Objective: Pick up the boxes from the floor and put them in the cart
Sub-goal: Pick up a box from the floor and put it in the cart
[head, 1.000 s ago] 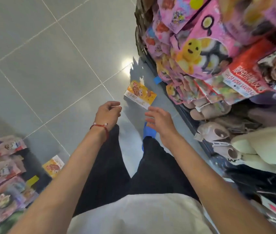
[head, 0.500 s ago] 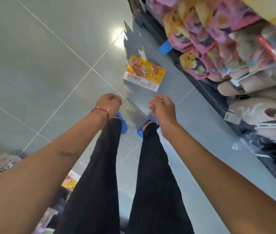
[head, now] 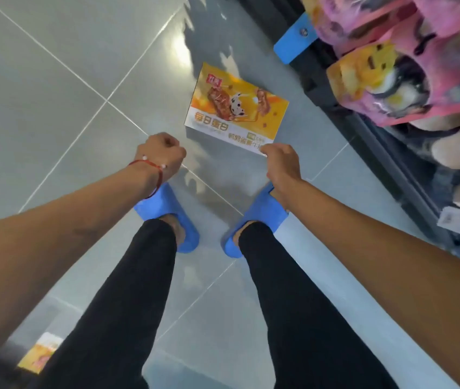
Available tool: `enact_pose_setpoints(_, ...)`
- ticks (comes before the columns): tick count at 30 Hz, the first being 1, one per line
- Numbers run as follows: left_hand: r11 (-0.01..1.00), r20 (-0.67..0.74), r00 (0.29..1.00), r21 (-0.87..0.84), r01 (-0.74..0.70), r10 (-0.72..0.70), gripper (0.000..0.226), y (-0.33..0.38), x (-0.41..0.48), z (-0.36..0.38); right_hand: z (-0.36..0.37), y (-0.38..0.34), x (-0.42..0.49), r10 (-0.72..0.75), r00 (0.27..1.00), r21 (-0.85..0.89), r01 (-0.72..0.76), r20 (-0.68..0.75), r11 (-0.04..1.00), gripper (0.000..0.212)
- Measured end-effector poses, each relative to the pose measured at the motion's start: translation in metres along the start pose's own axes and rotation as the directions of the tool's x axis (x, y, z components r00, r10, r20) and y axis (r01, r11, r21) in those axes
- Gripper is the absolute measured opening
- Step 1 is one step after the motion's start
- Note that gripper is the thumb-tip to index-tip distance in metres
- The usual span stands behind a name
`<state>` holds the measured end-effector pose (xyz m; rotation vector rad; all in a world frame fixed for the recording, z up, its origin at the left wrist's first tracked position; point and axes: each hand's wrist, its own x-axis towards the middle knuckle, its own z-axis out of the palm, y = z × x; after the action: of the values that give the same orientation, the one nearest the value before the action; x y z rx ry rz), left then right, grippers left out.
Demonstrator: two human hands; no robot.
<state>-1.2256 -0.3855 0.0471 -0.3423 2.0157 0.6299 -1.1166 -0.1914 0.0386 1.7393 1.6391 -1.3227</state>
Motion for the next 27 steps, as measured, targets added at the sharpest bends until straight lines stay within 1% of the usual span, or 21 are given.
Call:
enact_pose_setpoints(2,1.000,-0.028,1.000,0.011,-0.013,0.014,0.037,0.000,0.033,0.012,0.007,0.001,0.035,-0.015,0.999,-0.007,0.015,-0.033,1.000,0.035)
enact_pose_setpoints(4,0.998,-0.055,0.997,0.019,-0.055,0.055,0.051,0.004,0.067,0.023,0.015,0.002,0.070,-0.025,0.999,0.023,0.026,-0.041,0.999,0.045)
enact_pose_setpoints(6,0.993,-0.077,0.990,0.036,-0.112,0.114,0.065,0.010,0.098,0.037,0.021,0.002,0.103,-0.050,0.996,0.094,0.056,-0.069,0.994,0.049)
enact_pose_setpoints(8,0.989,-0.094,0.985,0.029,-0.145,0.147,0.073,0.017,0.125,0.050,0.028,0.004,0.129,-0.052,0.995,0.180,0.068,-0.090,0.981,0.045)
enact_pose_setpoints(9,0.988,-0.092,0.984,0.012,-0.152,0.153,0.072,0.021,0.137,0.056,0.031,0.004,0.140,-0.035,0.996,0.227,0.054,-0.084,0.972,0.043)
enact_pose_setpoints(10,0.987,-0.082,0.984,-0.025,-0.158,0.156,0.066,0.025,0.149,0.062,0.034,0.005,0.149,-0.010,0.998,0.275,0.026,-0.058,0.961,0.044)
enact_pose_setpoints(12,0.978,-0.043,0.984,-0.110,-0.176,0.172,0.052,0.034,0.169,0.071,0.041,0.006,0.165,0.040,0.999,0.349,-0.046,0.026,0.936,0.055)
enact_pose_setpoints(13,0.972,-0.021,0.982,-0.141,-0.188,0.186,0.052,0.038,0.176,0.074,0.045,0.006,0.172,0.060,0.997,0.372,-0.074,0.047,0.925,0.062)
enact_pose_setpoints(15,0.962,-0.007,0.980,-0.186,-0.198,0.201,0.056,0.041,0.186,0.078,0.050,0.008,0.180,0.081,0.996,0.415,-0.085,0.029,0.906,0.068)
enact_pose_setpoints(17,0.963,-0.035,0.980,-0.183,-0.199,0.196,0.057,0.040,0.189,0.081,0.052,0.010,0.182,0.062,0.998,0.418,-0.057,0.003,0.906,0.061)
enact_pose_setpoints(19,0.968,-0.075,0.983,-0.176,-0.181,0.170,0.056,0.037,0.182,0.082,0.049,0.010,0.180,0.046,0.999,0.395,-0.047,0.012,0.917,0.056)
enact_pose_setpoints(22,0.972,-0.088,0.989,-0.195,-0.134,0.118,0.060,0.032,0.162,0.076,0.041,0.006,0.165,0.032,0.999,0.338,-0.043,0.039,0.940,0.063)
enact_pose_setpoints(25,0.971,-0.084,0.993,-0.218,-0.098,0.082,0.067,0.026,0.133,0.059,0.034,0.003,0.133,0.006,0.999,0.283,-0.018,0.044,0.959,0.060)
enact_pose_setpoints(27,0.964,-0.077,0.996,-0.257,-0.067,0.049,0.065,0.018,0.110,0.046,0.028,0.002,0.106,-0.006,0.998,0.262,-0.011,0.064,0.965,0.060)
